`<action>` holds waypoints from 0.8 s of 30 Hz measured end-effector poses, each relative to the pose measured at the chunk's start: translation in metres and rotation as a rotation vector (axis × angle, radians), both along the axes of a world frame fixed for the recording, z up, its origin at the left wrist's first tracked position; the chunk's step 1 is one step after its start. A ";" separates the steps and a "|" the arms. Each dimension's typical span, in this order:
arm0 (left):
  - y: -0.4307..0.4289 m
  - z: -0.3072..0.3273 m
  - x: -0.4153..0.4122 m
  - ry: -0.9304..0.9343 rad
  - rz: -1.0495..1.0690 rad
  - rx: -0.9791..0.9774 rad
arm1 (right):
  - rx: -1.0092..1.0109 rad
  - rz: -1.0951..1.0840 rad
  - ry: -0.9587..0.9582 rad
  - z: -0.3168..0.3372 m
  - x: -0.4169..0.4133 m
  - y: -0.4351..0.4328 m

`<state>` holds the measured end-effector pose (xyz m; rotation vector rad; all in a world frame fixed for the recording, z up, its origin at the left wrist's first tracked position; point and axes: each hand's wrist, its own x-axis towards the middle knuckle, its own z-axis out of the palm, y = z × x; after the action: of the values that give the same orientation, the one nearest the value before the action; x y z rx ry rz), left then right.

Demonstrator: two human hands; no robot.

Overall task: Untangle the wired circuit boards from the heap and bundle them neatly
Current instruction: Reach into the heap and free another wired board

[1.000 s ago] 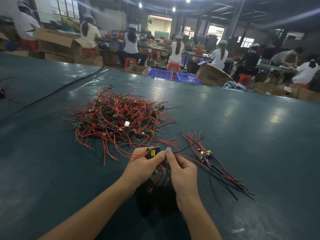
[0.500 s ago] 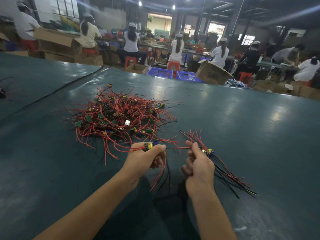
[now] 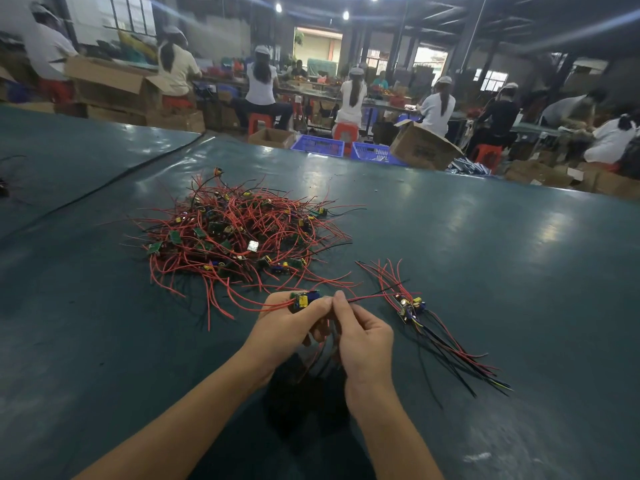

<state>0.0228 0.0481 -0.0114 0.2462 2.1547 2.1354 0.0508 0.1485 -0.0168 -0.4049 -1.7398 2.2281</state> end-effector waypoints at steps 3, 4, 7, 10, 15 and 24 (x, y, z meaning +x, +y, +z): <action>0.001 0.002 0.001 0.018 -0.037 0.020 | -0.098 -0.094 -0.054 0.006 -0.004 0.011; 0.000 0.004 0.001 0.027 -0.053 0.027 | -0.134 -0.139 -0.084 0.009 -0.006 0.018; -0.001 0.008 0.001 0.039 -0.077 0.038 | -0.294 -0.223 -0.064 0.014 -0.009 0.038; -0.004 0.008 -0.002 0.008 -0.056 0.069 | -0.367 -0.237 0.000 0.014 -0.009 0.048; -0.008 0.007 -0.006 -0.148 -0.066 0.145 | -0.341 -0.222 0.037 0.013 -0.006 0.048; -0.016 0.005 -0.016 -0.267 0.011 0.619 | -0.336 -0.223 0.102 0.014 -0.002 0.047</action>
<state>0.0065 0.0316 -0.0063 -0.0127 1.3171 2.6059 0.0490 0.1959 -0.0033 -0.5182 -1.2047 2.3295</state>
